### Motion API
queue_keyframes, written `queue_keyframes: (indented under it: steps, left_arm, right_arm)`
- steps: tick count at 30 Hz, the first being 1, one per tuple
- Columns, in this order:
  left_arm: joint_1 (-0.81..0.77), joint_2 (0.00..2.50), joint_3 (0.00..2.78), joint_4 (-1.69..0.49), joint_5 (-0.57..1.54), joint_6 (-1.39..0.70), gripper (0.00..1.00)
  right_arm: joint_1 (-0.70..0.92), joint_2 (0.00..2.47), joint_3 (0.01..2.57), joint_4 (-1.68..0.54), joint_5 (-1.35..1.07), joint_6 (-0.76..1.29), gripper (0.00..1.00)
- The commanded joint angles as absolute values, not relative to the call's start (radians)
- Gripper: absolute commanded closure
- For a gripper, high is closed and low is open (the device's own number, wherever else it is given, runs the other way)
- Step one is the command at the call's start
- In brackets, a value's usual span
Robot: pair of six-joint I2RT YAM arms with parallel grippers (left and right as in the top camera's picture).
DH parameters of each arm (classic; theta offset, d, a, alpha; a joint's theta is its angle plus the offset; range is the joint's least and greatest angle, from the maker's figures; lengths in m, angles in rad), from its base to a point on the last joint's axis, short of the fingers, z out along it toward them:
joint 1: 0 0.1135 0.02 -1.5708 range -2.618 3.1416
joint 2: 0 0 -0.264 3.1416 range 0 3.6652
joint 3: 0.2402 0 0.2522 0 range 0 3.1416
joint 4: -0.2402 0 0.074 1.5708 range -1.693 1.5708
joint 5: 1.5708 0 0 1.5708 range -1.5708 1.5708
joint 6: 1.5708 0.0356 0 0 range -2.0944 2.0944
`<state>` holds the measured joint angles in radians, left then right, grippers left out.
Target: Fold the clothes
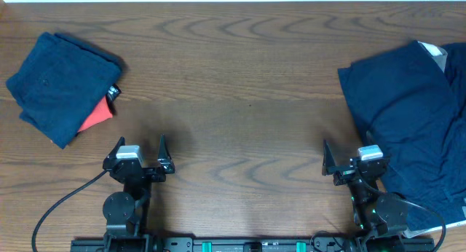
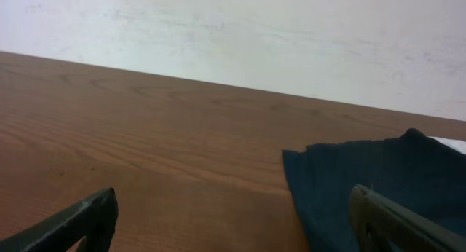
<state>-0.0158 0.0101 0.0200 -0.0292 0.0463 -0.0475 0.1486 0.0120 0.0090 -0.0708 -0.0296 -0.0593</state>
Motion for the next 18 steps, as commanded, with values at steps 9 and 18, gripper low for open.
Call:
queue_keyframes:
  steps: [9,18]
  left_arm:
    - [-0.010,0.004,0.004,-0.066,0.042,-0.035,0.02]
    - [-0.010,0.004,0.004,-0.067,0.026,-0.027,0.02]
  right_arm:
    - [0.158,0.006,0.006,-0.073,-0.027,-0.068,0.01]
    - [0.158,0.006,0.006,-0.073,-0.027,-0.068,0.01]
